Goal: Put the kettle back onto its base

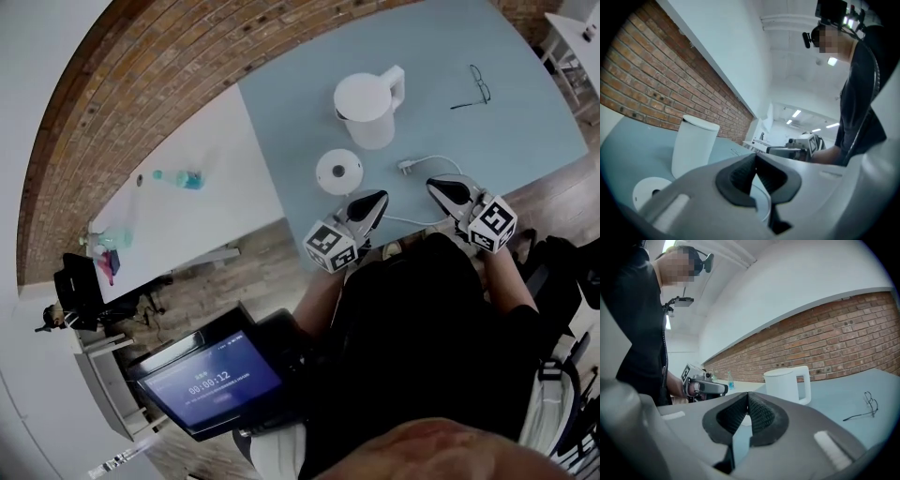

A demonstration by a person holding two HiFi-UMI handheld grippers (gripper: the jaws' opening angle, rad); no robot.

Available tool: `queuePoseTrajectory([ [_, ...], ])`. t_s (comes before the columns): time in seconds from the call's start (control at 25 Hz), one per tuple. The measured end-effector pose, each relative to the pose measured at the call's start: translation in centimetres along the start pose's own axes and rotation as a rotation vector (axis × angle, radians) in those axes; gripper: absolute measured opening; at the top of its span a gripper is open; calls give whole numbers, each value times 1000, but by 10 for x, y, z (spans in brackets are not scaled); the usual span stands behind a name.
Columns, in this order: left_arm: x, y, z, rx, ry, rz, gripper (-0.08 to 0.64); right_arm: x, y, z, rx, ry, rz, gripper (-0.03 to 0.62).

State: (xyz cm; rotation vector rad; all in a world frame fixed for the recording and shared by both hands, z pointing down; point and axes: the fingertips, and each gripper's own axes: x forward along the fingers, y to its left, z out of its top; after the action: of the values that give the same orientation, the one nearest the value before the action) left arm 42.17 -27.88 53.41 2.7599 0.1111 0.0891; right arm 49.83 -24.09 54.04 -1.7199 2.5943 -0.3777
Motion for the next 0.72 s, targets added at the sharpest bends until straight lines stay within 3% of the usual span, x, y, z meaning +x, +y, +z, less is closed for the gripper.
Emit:
queuePoseTrajectory([
  [0.36,22,7,20,12,-78,171,3,16,-33,21,-17,-4,171,3],
  [0.72,31,5,19,9,-116,253,2,26,-54,15,-41,54,233,3],
])
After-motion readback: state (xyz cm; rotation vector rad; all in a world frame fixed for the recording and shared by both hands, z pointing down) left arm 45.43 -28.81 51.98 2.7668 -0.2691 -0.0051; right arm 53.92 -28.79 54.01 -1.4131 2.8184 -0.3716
